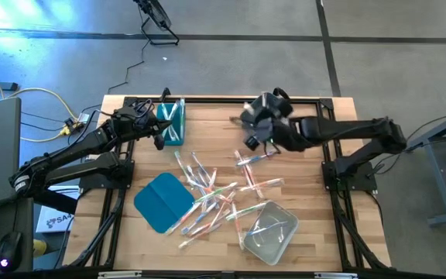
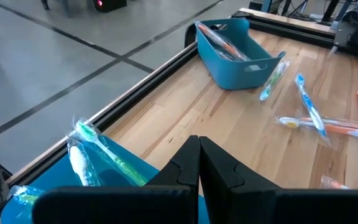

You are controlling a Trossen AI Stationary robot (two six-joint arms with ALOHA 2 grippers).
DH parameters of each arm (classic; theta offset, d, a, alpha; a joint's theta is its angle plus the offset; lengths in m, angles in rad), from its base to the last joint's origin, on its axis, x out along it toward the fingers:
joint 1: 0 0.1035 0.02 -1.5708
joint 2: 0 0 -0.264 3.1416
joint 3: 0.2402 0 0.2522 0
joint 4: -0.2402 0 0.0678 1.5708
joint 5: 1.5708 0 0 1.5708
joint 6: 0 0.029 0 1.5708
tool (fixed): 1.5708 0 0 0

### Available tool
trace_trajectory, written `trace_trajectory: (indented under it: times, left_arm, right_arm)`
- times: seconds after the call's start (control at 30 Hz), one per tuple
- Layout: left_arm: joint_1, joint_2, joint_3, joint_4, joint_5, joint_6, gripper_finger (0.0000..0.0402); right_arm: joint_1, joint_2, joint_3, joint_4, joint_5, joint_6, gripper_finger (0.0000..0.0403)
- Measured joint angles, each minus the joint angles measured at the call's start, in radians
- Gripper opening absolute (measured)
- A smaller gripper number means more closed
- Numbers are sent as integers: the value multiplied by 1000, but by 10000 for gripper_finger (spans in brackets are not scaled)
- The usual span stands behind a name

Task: Pick & Place Toothbrushes
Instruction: Put the orange toothbrush into the dark gray bin

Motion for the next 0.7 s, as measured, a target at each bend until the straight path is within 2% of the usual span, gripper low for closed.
trace_trajectory:
  times: [0.23,0.43,0.57,0.7]
  left_arm:
    - [0,0,0,0,1,0,1]
    - [0,0,0,0,1,-3,1]
    - [0,0,0,0,2,-3,1]
    - [0,0,0,1,6,-3,1]
  right_arm:
    - [127,-55,-109,-181,210,302,5]
    - [174,-104,-270,-175,268,500,5]
    - [162,-125,-348,-129,271,538,5]
    - [121,-152,-404,5,235,456,5]
